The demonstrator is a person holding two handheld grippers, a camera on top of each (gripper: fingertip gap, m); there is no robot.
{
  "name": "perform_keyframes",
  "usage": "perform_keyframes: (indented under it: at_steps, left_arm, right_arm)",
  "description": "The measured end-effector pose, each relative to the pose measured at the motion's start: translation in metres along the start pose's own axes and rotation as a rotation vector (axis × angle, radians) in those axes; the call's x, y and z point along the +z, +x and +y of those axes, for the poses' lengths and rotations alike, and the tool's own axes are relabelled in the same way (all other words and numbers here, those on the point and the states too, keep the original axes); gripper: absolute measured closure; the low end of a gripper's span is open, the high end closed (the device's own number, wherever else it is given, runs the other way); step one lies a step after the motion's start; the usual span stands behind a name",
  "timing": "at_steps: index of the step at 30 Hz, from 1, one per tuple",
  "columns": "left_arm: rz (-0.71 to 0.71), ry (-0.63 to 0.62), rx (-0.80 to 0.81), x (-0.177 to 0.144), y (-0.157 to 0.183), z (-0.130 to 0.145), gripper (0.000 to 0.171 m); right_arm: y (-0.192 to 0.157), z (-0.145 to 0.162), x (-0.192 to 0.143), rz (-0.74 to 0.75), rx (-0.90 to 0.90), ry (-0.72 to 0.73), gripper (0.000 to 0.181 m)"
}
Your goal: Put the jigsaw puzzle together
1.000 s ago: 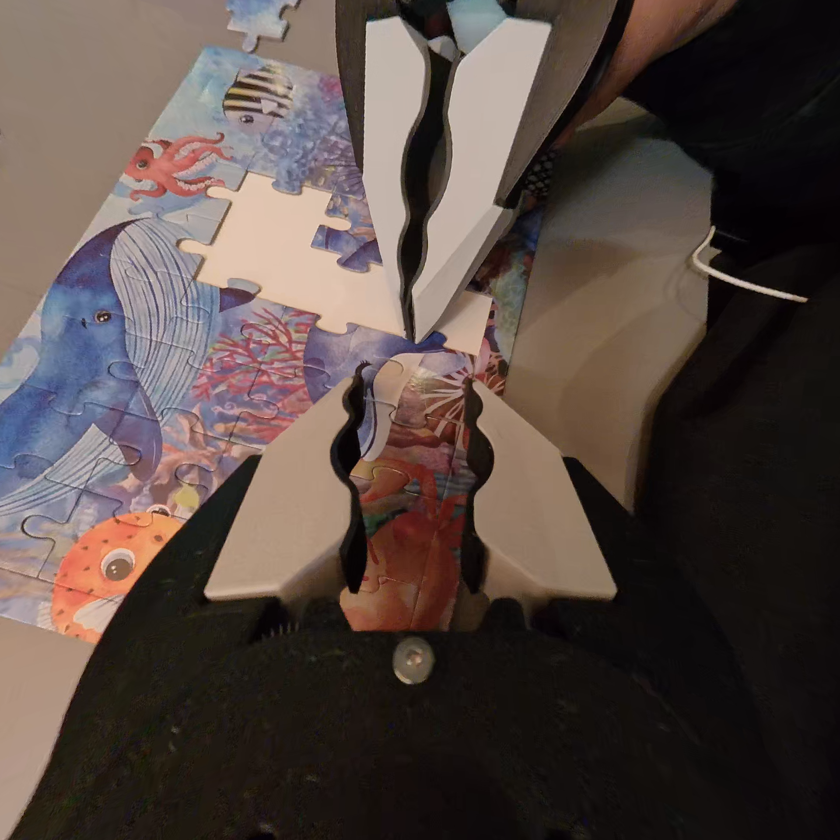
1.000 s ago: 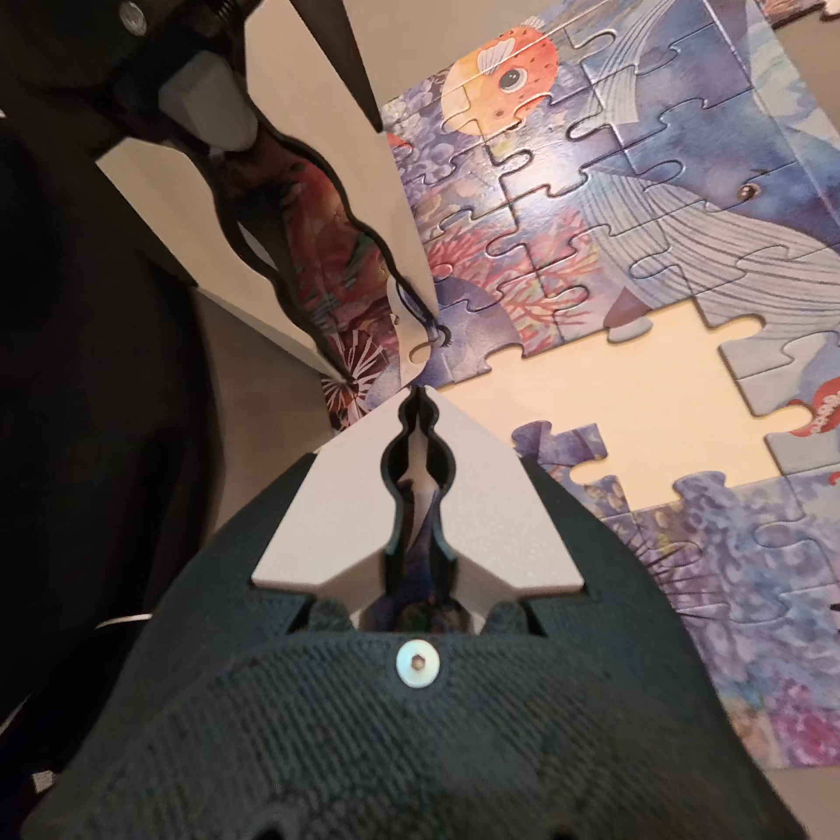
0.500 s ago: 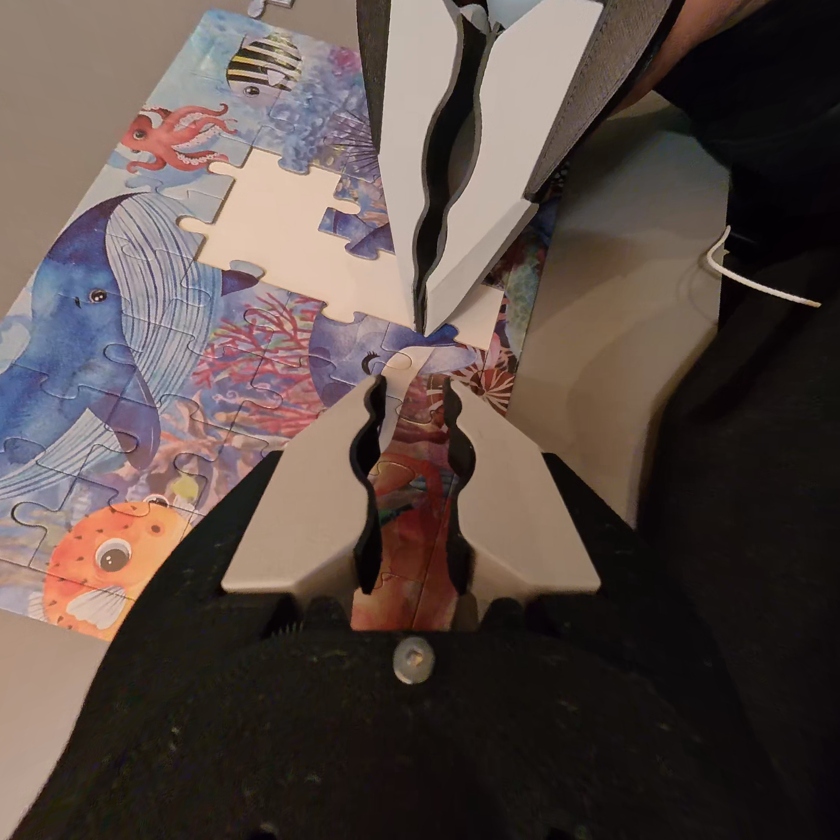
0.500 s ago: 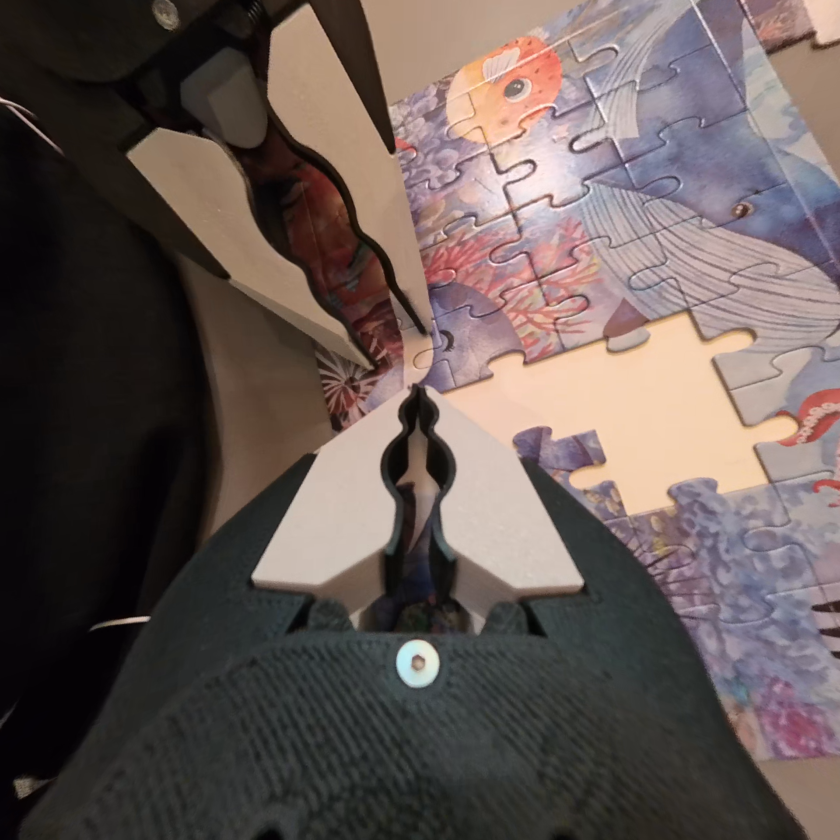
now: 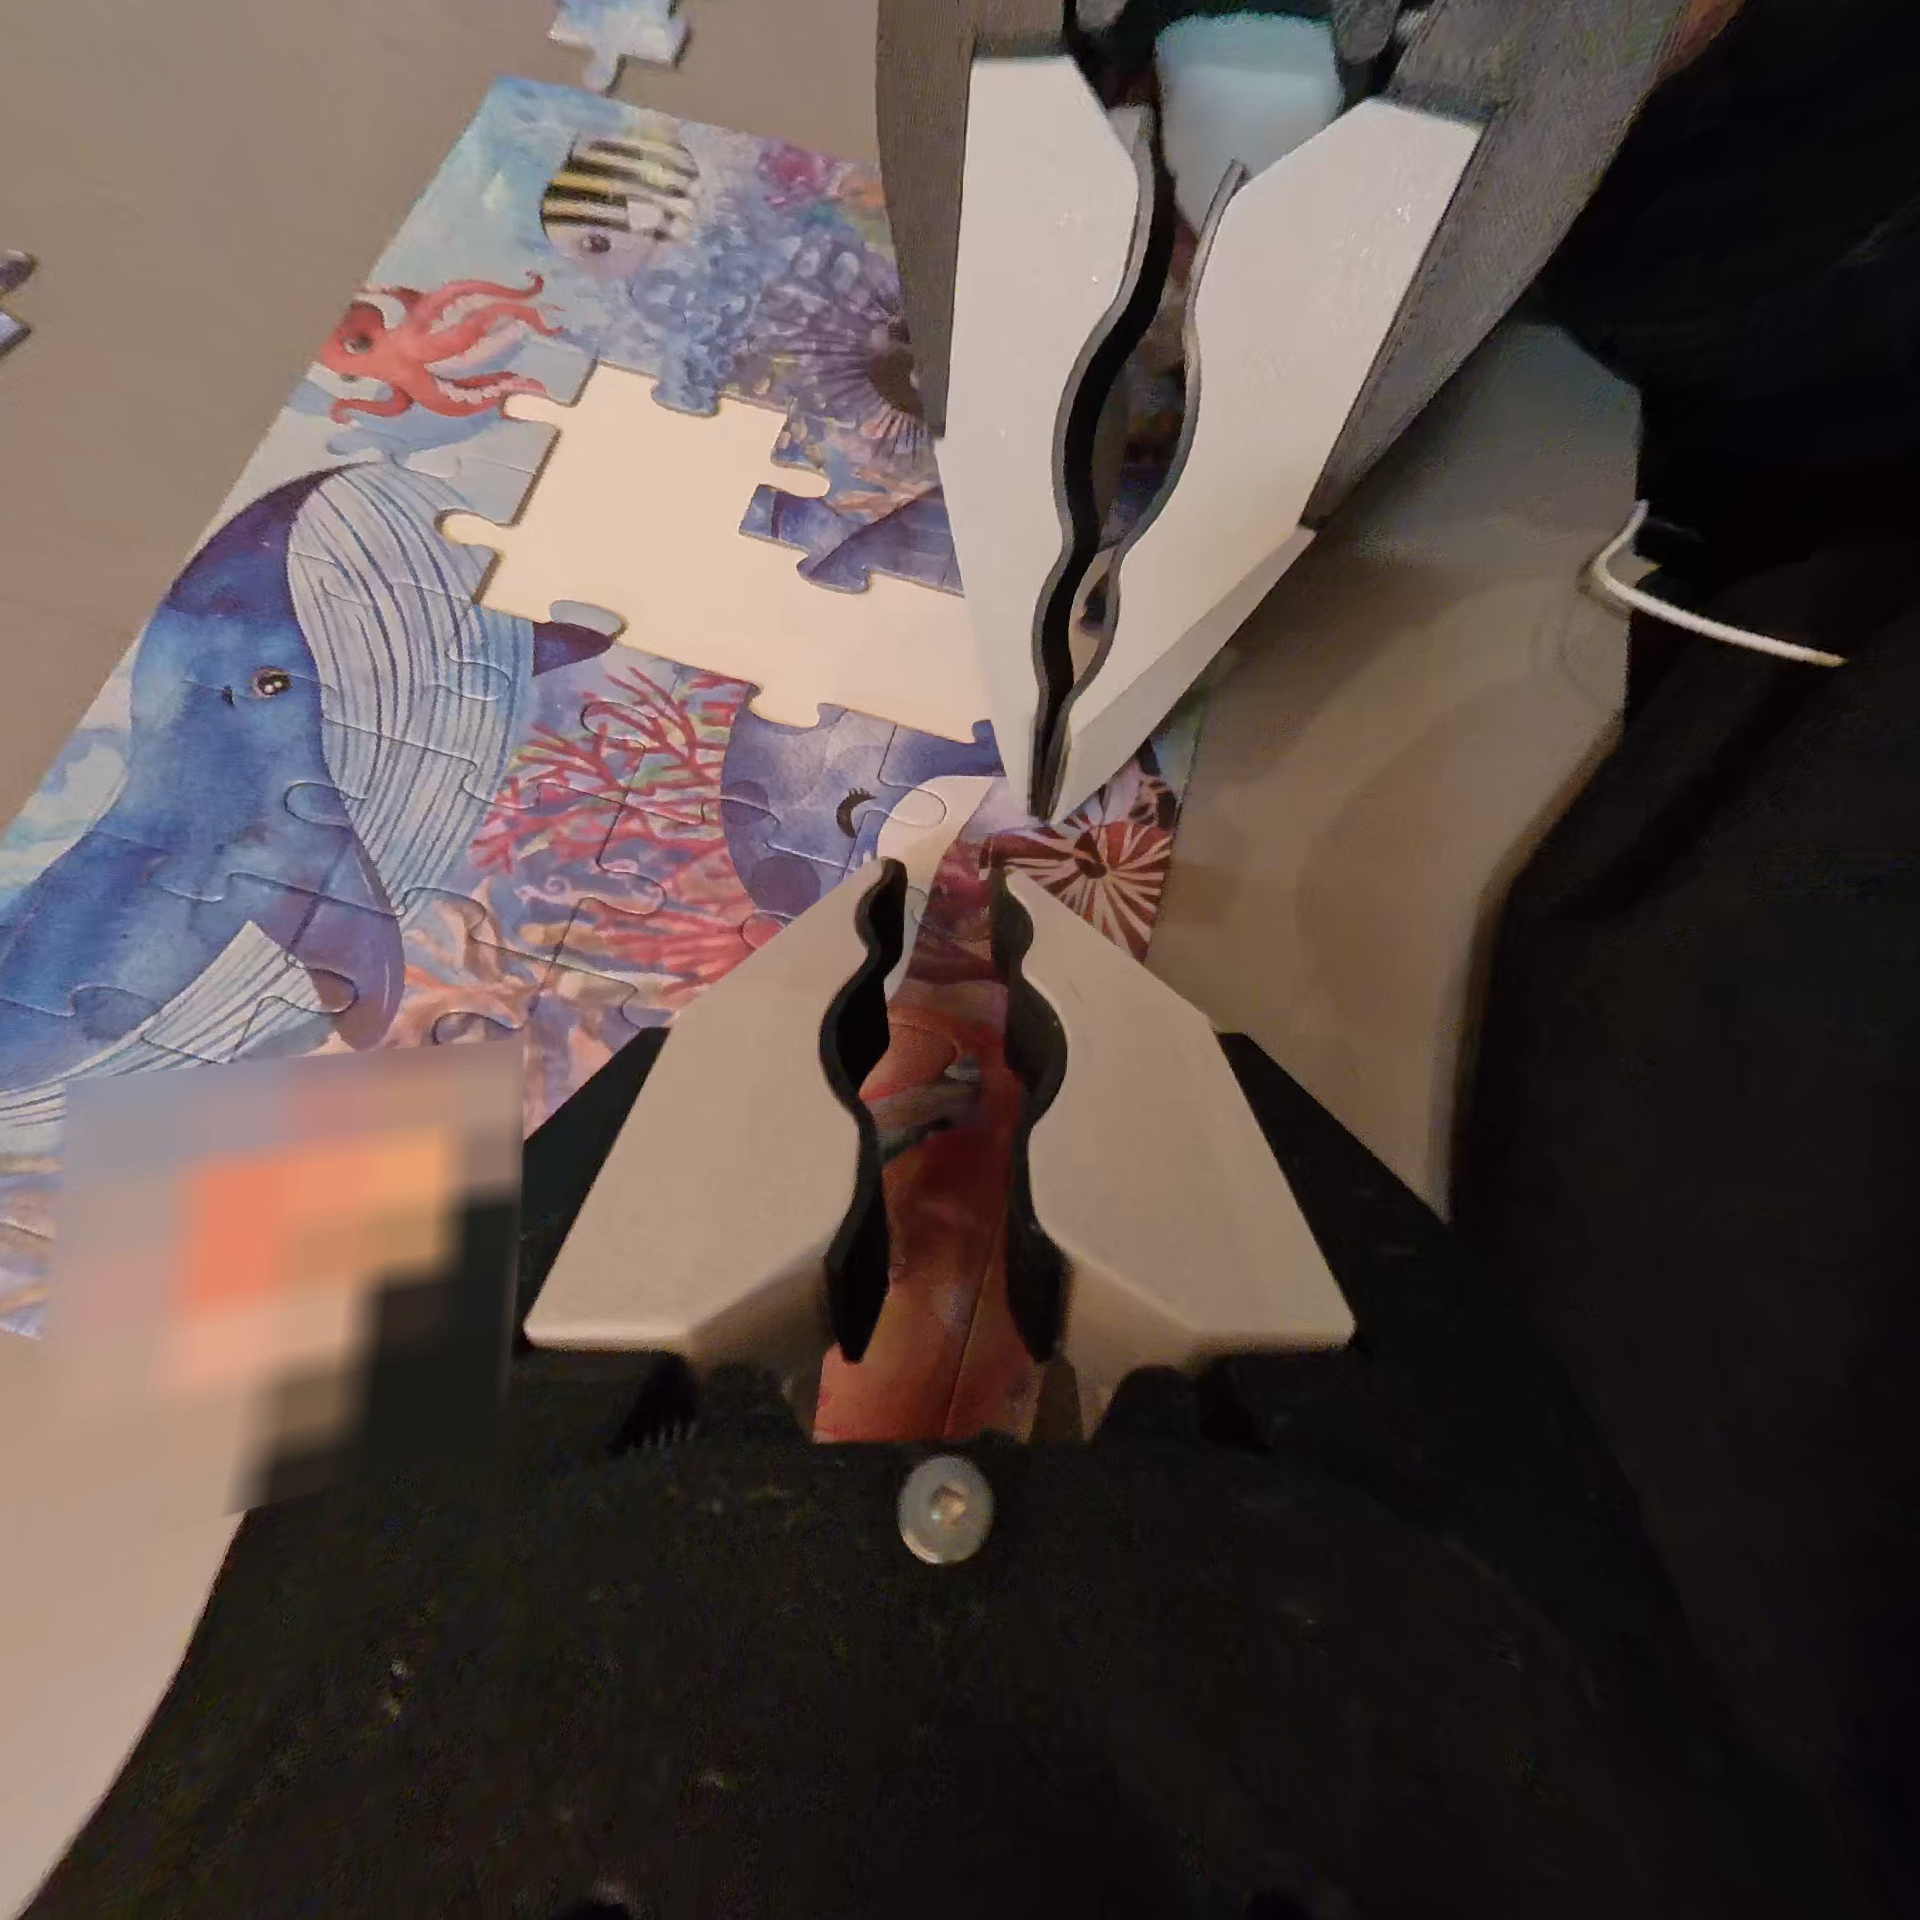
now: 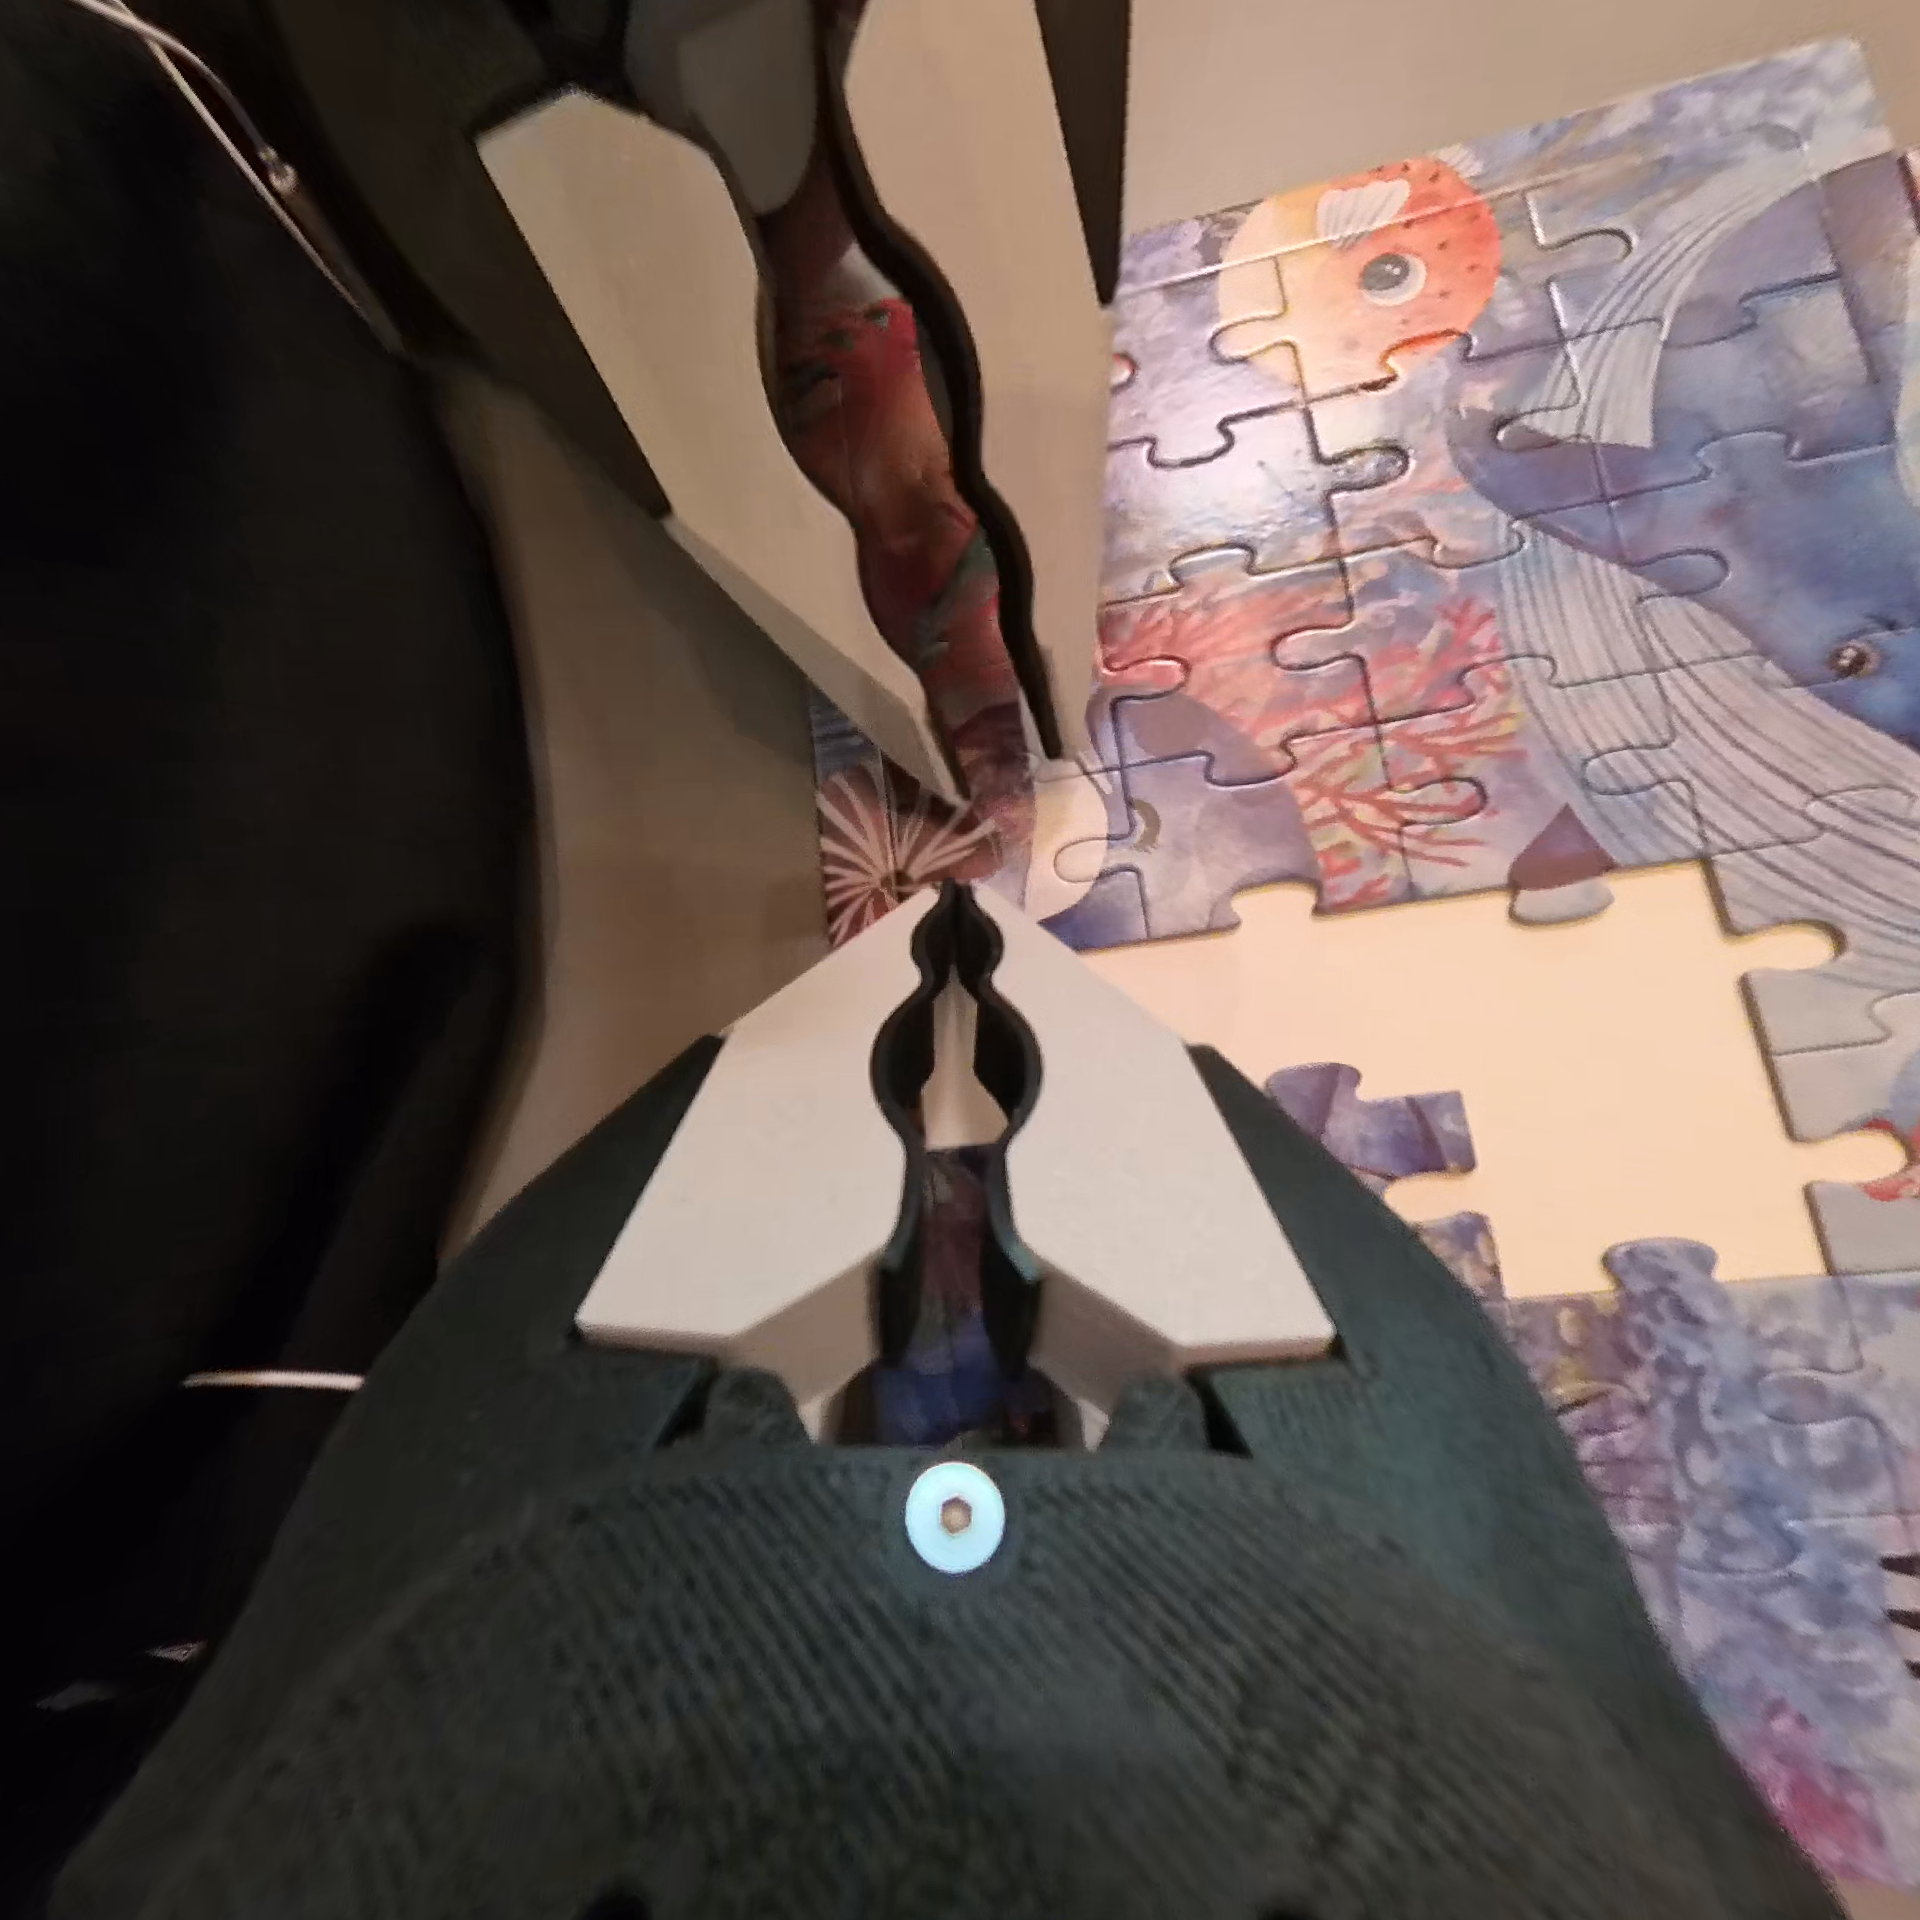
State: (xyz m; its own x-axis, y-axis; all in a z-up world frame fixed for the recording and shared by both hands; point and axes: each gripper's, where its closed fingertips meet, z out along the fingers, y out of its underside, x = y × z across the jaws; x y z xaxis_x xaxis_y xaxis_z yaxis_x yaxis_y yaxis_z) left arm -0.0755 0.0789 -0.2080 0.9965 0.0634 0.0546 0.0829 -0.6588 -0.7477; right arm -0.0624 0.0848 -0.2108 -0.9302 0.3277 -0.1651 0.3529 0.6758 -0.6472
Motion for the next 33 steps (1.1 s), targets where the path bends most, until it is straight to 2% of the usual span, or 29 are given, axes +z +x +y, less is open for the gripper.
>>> perform_keyframes:
  at_steps: [2,3,4,8,10,12,15,16,18,19,21,24,26,29,31,33]
  left_arm:
    - [0.051,0.025,-0.015,-0.005,0.004,-0.002,0.158]
    - [0.051,-0.007,-0.015,-0.004,0.003,0.003,0.158]
    - [0.026,-0.056,0.005,0.000,0.000,0.011,0.155]
    - [-0.025,-0.056,0.071,0.001,-0.001,0.009,0.159]
    - [-0.016,-0.048,0.060,0.001,-0.001,0.009,0.159]
    - [-0.004,-0.045,0.040,0.001,-0.001,0.009,0.160]
    - [-0.042,-0.049,0.041,-0.001,-0.007,0.010,0.170]
    - [-0.069,-0.053,0.041,-0.002,-0.011,0.011,0.171]
    - [-0.092,-0.058,0.030,-0.005,-0.016,0.013,0.171]
    - [-0.091,-0.056,0.016,-0.005,-0.018,0.014,0.171]
    - [-0.073,-0.048,-0.017,-0.006,-0.018,0.014,0.171]
    - [-0.063,-0.048,-0.024,-0.007,-0.017,0.015,0.171]
    - [-0.066,-0.051,-0.019,-0.007,-0.017,0.015,0.171]
    - [-0.050,-0.048,-0.014,-0.007,-0.014,0.015,0.171]
    - [-0.034,-0.046,-0.017,-0.007,-0.012,0.015,0.171]
    - [-0.007,-0.043,-0.015,-0.006,-0.007,0.014,0.171]
  right_arm:
    - [0.000,0.001,0.001,-0.018,0.019,0.000,0.181]
    - [0.000,0.001,0.001,-0.028,0.028,0.004,0.181]
    - [-0.001,0.000,0.001,-0.037,0.028,0.008,0.181]
    - [-0.016,-0.019,-0.004,-0.093,-0.048,0.117,0.181]
    - [-0.010,-0.006,0.005,-0.046,-0.063,0.035,0.181]
    - [-0.010,-0.010,0.006,-0.040,-0.079,0.060,0.181]
    - [0.024,-0.010,0.005,0.178,-0.093,0.052,0.181]
    - [0.019,-0.011,0.006,0.154,-0.101,0.069,0.181]
    - [-0.010,-0.011,0.011,-0.027,-0.098,0.086,0.181]
    - [-0.005,-0.013,0.012,-0.003,-0.082,0.093,0.181]
    - [0.022,-0.017,0.009,0.152,-0.063,0.104,0.181]
    - [0.000,-0.015,0.011,0.012,-0.076,0.110,0.181]
    - [0.023,-0.016,0.007,0.134,-0.045,0.117,0.181]
    - [0.008,-0.013,0.007,0.023,-0.056,0.115,0.181]
    - [0.032,-0.014,0.002,0.167,-0.035,0.119,0.181]
    - [0.014,-0.012,0.004,0.052,-0.042,0.118,0.181]
